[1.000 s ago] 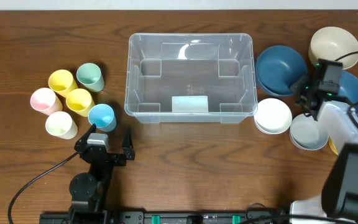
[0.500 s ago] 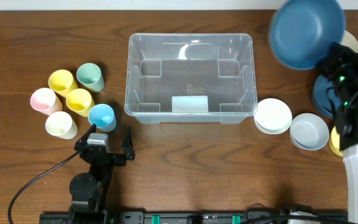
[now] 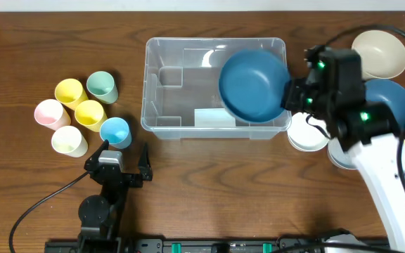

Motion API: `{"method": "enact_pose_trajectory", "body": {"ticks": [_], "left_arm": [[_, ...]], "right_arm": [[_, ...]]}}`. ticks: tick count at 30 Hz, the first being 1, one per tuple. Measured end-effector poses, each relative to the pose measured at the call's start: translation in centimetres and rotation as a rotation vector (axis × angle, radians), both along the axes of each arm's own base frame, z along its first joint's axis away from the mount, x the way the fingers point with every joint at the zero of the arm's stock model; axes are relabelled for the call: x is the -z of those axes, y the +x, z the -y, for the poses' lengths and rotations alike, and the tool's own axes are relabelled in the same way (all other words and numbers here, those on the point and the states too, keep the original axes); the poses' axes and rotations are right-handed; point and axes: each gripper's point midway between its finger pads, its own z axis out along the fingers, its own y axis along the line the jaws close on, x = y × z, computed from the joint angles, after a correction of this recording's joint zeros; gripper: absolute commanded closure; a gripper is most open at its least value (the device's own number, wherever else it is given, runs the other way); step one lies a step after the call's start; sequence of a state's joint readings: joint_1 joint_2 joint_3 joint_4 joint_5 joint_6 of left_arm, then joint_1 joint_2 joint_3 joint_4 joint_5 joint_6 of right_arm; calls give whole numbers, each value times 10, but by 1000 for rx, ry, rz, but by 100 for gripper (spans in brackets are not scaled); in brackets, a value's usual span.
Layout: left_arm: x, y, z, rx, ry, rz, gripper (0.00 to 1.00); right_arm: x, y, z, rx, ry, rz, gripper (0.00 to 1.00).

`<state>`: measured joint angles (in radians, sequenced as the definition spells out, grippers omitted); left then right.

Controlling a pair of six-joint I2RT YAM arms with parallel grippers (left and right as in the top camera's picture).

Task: Pack container
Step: 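Lift the dark blue bowl and lower it into the clear bin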

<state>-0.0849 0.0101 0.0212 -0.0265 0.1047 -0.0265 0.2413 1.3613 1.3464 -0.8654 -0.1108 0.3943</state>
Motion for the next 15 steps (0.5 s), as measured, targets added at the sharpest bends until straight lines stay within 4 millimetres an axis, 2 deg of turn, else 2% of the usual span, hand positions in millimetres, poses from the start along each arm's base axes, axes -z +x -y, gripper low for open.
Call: {"method": "enact_pose_trajectory", "body": {"ticks": [4, 7, 10, 12, 15], "left_arm": [[0, 0, 0, 0, 0, 0, 2], [0, 0, 0, 0, 0, 0, 2], [0, 0, 0, 0, 0, 0, 2], [0, 0, 0, 0, 0, 0, 2], [0, 0, 0, 0, 0, 0, 2]], "right_arm": [[-21, 1, 2, -35, -63, -85, 98], [-50, 8, 1, -67, -92, -96, 98], [-78, 20, -2, -84, -103, -61, 98], [-96, 35, -5, -87, -104, -12, 99], [-102, 53, -8, -88, -111, 24, 98]]}}
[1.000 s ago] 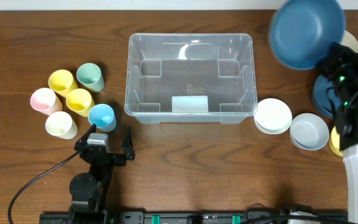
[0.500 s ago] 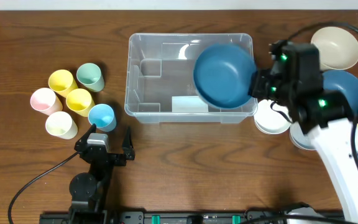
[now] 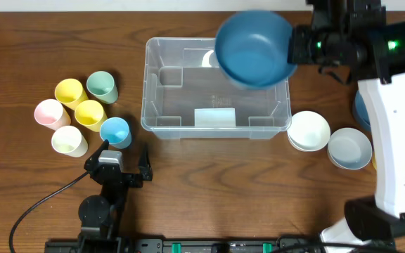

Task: Pack container
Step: 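Lift the dark blue bowl and lower it into the clear bin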

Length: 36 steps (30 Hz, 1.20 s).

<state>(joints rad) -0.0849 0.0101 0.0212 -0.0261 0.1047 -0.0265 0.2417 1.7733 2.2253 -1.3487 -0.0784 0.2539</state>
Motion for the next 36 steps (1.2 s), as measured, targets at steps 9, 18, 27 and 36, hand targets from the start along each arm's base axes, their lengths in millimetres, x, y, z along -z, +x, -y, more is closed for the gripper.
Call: {"method": "enact_pose_trajectory", "body": {"ticks": [9, 18, 27, 36], "left_arm": [[0, 0, 0, 0, 0, 0, 2], [0, 0, 0, 0, 0, 0, 2], [0, 0, 0, 0, 0, 0, 2], [0, 0, 0, 0, 0, 0, 2]], "right_arm": [[103, 42, -4, 10, -94, -235, 98], [179, 67, -8, 13, -139, -361, 98], [185, 89, -13, 13, -124, -292, 98], [235, 88, -14, 2, -147, -371, 98]]}}
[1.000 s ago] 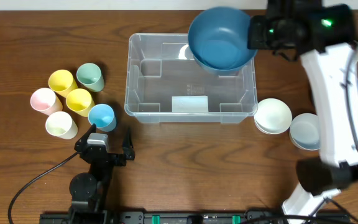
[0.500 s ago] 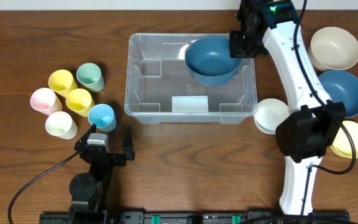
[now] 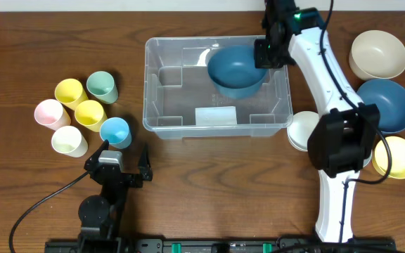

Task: Pack container
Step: 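Lift the dark blue bowl and lower it into the clear bin, then release the bowl and move the right gripper to the cream bowl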

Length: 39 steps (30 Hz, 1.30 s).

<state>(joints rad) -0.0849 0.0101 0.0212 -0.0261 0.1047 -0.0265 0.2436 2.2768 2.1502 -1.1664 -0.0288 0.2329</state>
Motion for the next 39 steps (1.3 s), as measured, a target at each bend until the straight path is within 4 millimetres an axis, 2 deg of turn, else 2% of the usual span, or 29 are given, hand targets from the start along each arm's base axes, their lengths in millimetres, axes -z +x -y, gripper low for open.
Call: {"method": "enact_pose_trajectory", "body": {"ticks": [5, 7, 9, 10, 19, 22, 24, 26, 27, 30, 32, 33, 35, 36, 37, 39], "left_arm": [[0, 0, 0, 0, 0, 0, 2], [0, 0, 0, 0, 0, 0, 2], [0, 0, 0, 0, 0, 0, 2], [0, 0, 0, 0, 0, 0, 2], [0, 0, 0, 0, 0, 0, 2], [0, 0, 0, 0, 0, 0, 2], [0, 0, 0, 0, 0, 0, 2], [0, 0, 0, 0, 0, 0, 2], [0, 0, 0, 0, 0, 0, 2], [0, 0, 0, 0, 0, 0, 2], [0, 0, 0, 0, 0, 0, 2], [0, 0, 0, 0, 0, 0, 2], [0, 0, 0, 0, 0, 0, 2], [0, 0, 0, 0, 0, 0, 2], [0, 0, 0, 0, 0, 0, 2], [0, 0, 0, 0, 0, 0, 2]], "right_arm": [[29, -3, 1, 0, -12, -34, 96], [32, -1, 0, -4, -10, -26, 80], [32, 2, -1, 2, -5, -13, 68], [33, 3, -1, -2, -5, -10, 66], [36, -2, 0, -7, -15, -28, 63], [30, -7, 2, -7, -20, -47, 60], [17, -8, 2, -7, -19, -40, 58], [-13, -7, 3, -8, -12, 7, 55], [-20, -7, 2, -8, -9, 21, 55], [-78, -8, 9, 3, 0, 135, 51], [-125, -14, 21, 28, 0, 234, 51], [-143, -18, 29, 45, -3, 270, 51], [-181, -29, 58, 110, -16, 337, 51], [-189, -32, 69, 135, -21, 352, 51], [-197, -36, 91, 192, -31, 362, 51], [-198, -38, 125, 275, -48, 352, 51]]}}
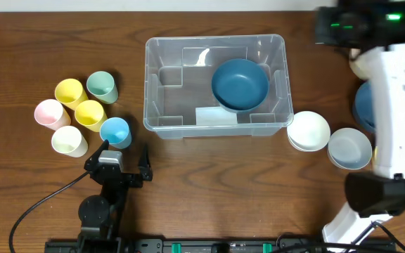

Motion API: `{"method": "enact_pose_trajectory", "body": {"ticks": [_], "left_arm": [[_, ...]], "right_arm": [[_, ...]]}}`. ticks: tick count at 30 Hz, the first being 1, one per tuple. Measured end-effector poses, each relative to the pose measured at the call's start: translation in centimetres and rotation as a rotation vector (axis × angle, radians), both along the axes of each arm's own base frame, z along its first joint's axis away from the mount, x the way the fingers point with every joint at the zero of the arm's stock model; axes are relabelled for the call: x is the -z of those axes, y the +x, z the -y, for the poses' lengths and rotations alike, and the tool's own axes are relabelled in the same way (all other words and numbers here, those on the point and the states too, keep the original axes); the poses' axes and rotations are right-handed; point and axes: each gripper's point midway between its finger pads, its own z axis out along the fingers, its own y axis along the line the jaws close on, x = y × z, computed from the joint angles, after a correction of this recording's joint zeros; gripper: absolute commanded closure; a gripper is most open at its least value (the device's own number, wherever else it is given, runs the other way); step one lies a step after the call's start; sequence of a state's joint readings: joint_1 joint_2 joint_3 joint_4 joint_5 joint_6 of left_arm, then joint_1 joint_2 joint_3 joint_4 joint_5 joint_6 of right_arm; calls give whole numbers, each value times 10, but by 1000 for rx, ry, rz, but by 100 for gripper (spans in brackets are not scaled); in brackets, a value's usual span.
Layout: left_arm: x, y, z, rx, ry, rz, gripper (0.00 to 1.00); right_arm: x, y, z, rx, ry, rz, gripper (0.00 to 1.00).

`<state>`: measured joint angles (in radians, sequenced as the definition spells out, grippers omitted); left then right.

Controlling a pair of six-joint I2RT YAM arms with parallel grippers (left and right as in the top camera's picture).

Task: Pack container
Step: 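Release the bowl and move the right gripper to the cream bowl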

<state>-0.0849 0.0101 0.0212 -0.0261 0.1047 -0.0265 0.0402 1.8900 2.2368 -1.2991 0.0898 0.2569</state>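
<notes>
The clear plastic container stands at the middle back of the table. A dark blue bowl lies upright inside its right half, free of any gripper. My right gripper is high at the back right, away from the container; it is blurred and holds nothing. Open and empty, my left gripper rests at the front left, just in front of a blue cup.
Several pastel cups, among them a green cup, cluster left of the container. Right of it stand a white bowl and a pale grey bowl. My right arm covers most of the bowls behind them.
The right gripper has let go of the blue bowl, which now lies in the container's right half. The gripper has moved from the container's back rim to the far back right.
The right gripper held the blue bowl over the container's right edge, then higher above its back right corner. Then the bowl was low inside the container, still gripped. Now it lies there released and the arm is away. The left arm stayed still.
</notes>
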Motion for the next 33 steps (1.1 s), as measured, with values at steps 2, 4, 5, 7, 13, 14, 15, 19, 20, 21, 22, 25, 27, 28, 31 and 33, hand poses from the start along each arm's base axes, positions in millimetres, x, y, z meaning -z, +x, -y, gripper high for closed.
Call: {"method": "enact_pose_trajectory", "body": {"ticks": [2, 4, 5, 7, 13, 14, 15, 19, 20, 21, 22, 25, 27, 28, 31, 33], "left_arm": [[0, 0, 0, 0, 0, 0, 2], [0, 0, 0, 0, 0, 0, 2], [0, 0, 0, 0, 0, 0, 2], [0, 0, 0, 0, 0, 0, 2], [0, 0, 0, 0, 0, 0, 2], [0, 0, 0, 0, 0, 0, 2], [0, 0, 0, 0, 0, 0, 2], [0, 0, 0, 0, 0, 0, 2], [0, 0, 0, 0, 0, 0, 2], [0, 0, 0, 0, 0, 0, 2], [0, 0, 0, 0, 0, 0, 2], [0, 0, 0, 0, 0, 0, 2], [0, 0, 0, 0, 0, 0, 2], [0, 0, 0, 0, 0, 0, 2], [0, 0, 0, 0, 0, 0, 2], [0, 0, 0, 0, 0, 0, 2]], "right_arm": [[12, 2, 34, 84, 2, -29, 51], [29, 5, 63, 149, 7, -69, 51], [40, 7, 75, 172, 10, -90, 51], [63, 12, 99, 207, 17, -137, 51], [126, 26, 130, 201, 14, -250, 50], [134, 28, 132, 192, 12, -260, 50], [142, 32, 133, 181, 9, -270, 50], [164, 41, 134, 130, -9, -291, 50], [166, 43, 135, 118, -15, -291, 51], [167, 45, 135, 102, -24, -286, 50], [169, 49, 136, 83, -35, -279, 50], [171, 55, 137, 39, -62, -266, 50], [173, 60, 139, 9, -80, -258, 50], [175, 62, 139, -3, -89, -254, 50], [183, 67, 140, -33, -105, -254, 50], [188, 69, 141, -43, -110, -258, 50]]}}
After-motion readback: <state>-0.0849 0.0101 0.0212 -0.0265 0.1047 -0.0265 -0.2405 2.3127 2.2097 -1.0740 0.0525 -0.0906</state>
